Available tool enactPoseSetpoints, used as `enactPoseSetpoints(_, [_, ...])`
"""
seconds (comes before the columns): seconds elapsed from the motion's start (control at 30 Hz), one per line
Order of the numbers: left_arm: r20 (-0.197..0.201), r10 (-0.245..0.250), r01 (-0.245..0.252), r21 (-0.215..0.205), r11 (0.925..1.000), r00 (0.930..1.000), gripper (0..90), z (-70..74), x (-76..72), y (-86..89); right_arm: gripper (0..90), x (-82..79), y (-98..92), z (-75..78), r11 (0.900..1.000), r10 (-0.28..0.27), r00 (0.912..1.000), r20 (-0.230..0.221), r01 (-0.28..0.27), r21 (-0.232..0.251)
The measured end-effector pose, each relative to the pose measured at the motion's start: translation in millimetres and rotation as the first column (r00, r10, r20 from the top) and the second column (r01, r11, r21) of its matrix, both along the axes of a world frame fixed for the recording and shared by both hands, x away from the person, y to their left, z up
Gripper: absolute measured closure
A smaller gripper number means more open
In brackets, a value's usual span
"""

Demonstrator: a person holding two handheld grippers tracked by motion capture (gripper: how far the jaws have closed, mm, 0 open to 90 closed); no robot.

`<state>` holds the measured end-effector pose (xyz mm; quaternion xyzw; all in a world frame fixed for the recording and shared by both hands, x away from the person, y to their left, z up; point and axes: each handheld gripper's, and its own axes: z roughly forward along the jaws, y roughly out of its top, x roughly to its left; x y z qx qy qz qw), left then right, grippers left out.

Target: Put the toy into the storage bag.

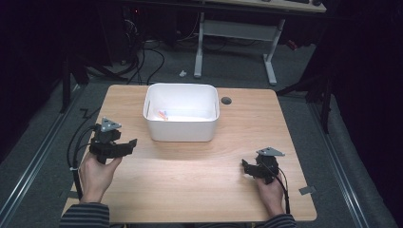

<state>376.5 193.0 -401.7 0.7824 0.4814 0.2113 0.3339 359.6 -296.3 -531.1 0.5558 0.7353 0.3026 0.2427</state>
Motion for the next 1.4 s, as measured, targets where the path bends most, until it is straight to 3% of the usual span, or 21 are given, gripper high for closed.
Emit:
enactPoseSetpoints(0.2, [-0.018,0.007,-0.007,-0.011,0.9999,0.9998,36.3,-14.6,-4.3,0.4,23.2,-0.1,0.0,0.0,1.000,0.000,1.0000,0.000,0.000,0.000])
enactPoseSetpoints(0.27, [-0.040,0.011,-0.011,-0.003,0.9999,0.9992,36.1,-17.2,-4.3,-0.3,23.2,-0.3,0.0,0.0,1.000,0.001,1.0000,0.000,-0.001,-0.001])
enactPoseSetpoints(0.33, [-0.031,0.007,-0.007,0.008,0.9999,0.9995,36.1,-18.1,-6.3,-1.1,23.2,-0.3,0.0,0.0,1.000,0.001,1.0000,0.000,-0.001,-0.001])
enactPoseSetpoints(0.43, [-0.019,0.005,-0.005,-0.014,0.9999,0.9998,36.0,-22.8,-10.0,-0.1,23.2,-0.3,0.0,0.0,1.000,0.001,1.0000,0.000,-0.001,-0.001])
enactPoseSetpoints(0.83, [-0.052,0.021,-0.025,-0.085,0.9961,0.9985,33.8,-58.9,-16.6,0.6,23.2,-0.3,0.0,0.0,1.000,0.001,1.0000,0.000,-0.001,-0.001])
enactPoseSetpoints(1.0, [-0.073,-0.021,0.017,-0.054,0.9984,0.9971,33.0,-73.9,-15.2,-6.5,23.2,-0.4,0.0,0.0,1.000,0.001,1.0000,0.000,-0.001,-0.001])
enactPoseSetpoints(1.1, [-0.083,-0.031,0.026,-0.062,0.9977,0.9961,33.1,-80.7,-14.3,-10.8,23.2,-0.4,0.0,0.0,1.000,0.001,1.0000,0.000,-0.001,-0.001])
enactPoseSetpoints(1.2, [-0.082,-0.033,0.030,-0.040,0.9987,0.9961,32.9,-86.5,-13.7,-15.5,23.2,-0.5,0.1,0.0,1.000,0.000,1.0000,-0.001,0.000,0.000])
enactPoseSetpoints(1.4, [-0.083,-0.029,0.022,-0.089,0.9958,0.9962,32.9,-95.4,-10.8,-19.8,23.2,-0.4,0.1,0.0,1.000,0.001,1.0000,0.000,-0.001,-0.001])
